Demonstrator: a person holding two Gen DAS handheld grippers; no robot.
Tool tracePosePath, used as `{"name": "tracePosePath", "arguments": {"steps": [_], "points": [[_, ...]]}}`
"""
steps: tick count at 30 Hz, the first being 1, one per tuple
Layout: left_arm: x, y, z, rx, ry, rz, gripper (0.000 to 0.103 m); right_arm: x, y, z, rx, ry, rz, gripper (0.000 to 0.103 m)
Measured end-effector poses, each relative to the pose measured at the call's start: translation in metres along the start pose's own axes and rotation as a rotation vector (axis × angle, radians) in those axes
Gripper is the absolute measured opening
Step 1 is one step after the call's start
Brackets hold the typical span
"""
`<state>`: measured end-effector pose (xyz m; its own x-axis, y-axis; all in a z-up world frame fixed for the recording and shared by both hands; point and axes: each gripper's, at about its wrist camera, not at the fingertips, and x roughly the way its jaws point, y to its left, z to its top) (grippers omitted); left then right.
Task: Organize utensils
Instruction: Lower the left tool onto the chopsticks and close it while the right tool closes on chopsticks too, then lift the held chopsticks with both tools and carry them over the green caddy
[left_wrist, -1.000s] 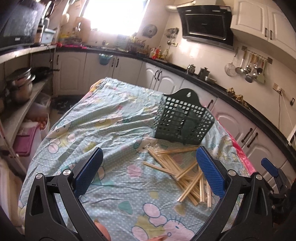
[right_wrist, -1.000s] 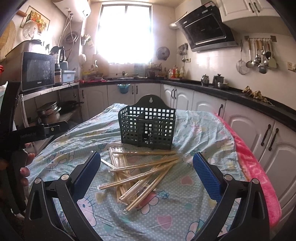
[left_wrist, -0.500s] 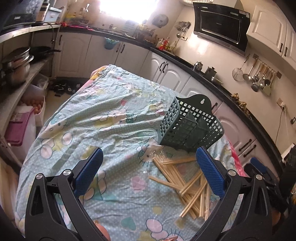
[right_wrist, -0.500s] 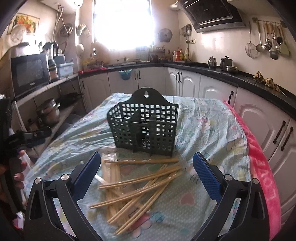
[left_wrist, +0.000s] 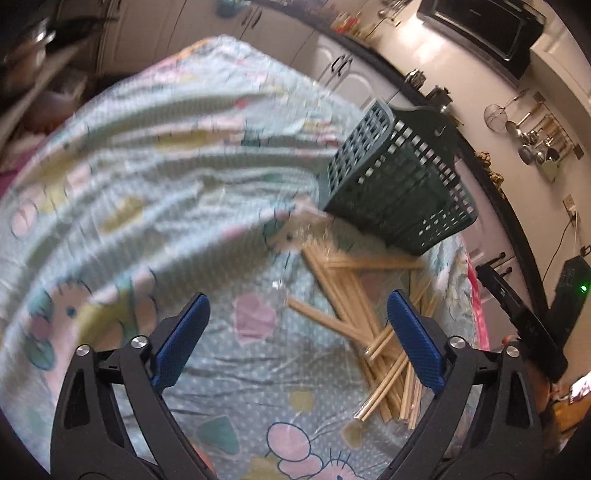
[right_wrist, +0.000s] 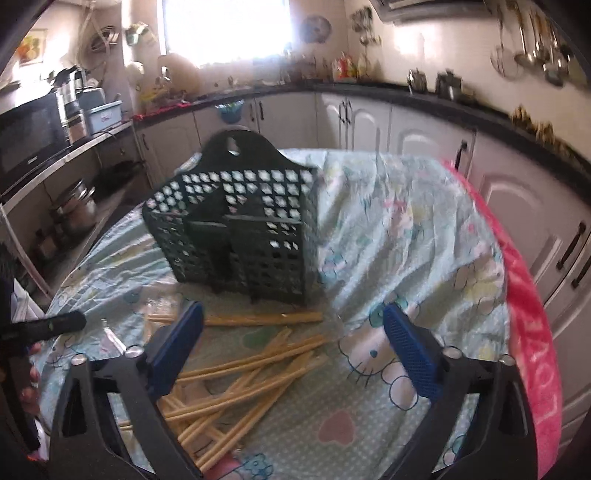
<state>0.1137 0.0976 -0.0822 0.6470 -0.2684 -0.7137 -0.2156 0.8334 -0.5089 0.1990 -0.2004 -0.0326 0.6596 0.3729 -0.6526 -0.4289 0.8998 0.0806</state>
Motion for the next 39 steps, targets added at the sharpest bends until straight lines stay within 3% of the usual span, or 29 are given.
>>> {"name": "tracePosePath", "arguments": {"steps": [4, 8, 16, 20, 25, 26, 30, 39], "points": [[0.011, 0.004, -0.006, -0.038, 0.026, -0.02, 0.074, 0.022, -0.014, -0.003, 0.039, 0.076, 0.032, 0.068], [0.017, 0.007, -0.009, -0.06, 0.033, -0.027, 0.069, 0.04, -0.02, -0.008, 0.041, 0.119, 0.039, 0.055], [0.023, 0.01, -0.006, -0.07, 0.026, -0.008, 0.05, 0.06, -0.036, -0.013, 0.086, 0.157, 0.054, 0.051], [0.024, 0.012, -0.006, -0.075, 0.024, -0.009, 0.034, 0.068, -0.042, -0.014, 0.1, 0.174, 0.091, 0.041], [0.025, 0.008, -0.005, -0.055, 0.029, -0.026, 0.022, 0.077, -0.048, -0.017, 0.118, 0.203, 0.119, 0.019], [0.025, 0.007, -0.005, -0.051, 0.028, -0.027, 0.021, 0.076, -0.048, -0.018, 0.116, 0.202, 0.123, 0.011], [0.024, 0.006, -0.003, -0.034, 0.02, -0.033, 0.014, 0.07, -0.047, -0.018, 0.109, 0.187, 0.141, 0.003], [-0.001, -0.01, 0.011, 0.03, -0.037, -0.085, 0.005, 0.027, -0.029, 0.001, 0.057, 0.073, 0.174, 0.001]]}}
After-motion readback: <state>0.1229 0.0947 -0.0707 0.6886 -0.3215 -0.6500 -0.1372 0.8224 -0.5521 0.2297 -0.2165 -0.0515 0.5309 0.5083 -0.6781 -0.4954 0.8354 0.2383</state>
